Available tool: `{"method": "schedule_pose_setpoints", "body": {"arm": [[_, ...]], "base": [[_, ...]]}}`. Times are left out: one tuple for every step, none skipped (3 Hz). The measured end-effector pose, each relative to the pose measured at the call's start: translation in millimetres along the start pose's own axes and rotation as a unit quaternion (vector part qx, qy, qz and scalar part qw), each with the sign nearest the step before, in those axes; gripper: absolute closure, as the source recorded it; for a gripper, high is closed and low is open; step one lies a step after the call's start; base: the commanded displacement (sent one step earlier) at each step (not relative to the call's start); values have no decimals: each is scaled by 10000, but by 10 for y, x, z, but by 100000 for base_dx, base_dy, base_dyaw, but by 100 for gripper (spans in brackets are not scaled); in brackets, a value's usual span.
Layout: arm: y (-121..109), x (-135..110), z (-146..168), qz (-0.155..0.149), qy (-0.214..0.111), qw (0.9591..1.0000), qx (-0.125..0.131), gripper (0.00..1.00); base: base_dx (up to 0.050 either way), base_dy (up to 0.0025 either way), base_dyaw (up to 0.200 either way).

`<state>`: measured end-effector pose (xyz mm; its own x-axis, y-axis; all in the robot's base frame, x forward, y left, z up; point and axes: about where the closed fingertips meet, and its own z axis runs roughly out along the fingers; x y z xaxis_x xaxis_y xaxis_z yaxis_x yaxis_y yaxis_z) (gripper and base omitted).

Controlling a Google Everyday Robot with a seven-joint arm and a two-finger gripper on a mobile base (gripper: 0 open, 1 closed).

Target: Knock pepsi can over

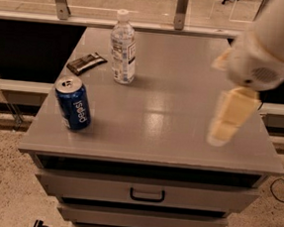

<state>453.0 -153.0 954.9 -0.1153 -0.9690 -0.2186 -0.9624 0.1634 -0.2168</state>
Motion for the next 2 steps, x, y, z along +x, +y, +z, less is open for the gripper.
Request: {"method": "schedule_pose_setpoints", "body": {"arm": [[18, -323, 122, -320, -92, 9994, -102, 0], [13, -337, 121, -337, -121, 9993, -84, 0]], "base": [[0, 0, 0], [0, 0, 0]]}}
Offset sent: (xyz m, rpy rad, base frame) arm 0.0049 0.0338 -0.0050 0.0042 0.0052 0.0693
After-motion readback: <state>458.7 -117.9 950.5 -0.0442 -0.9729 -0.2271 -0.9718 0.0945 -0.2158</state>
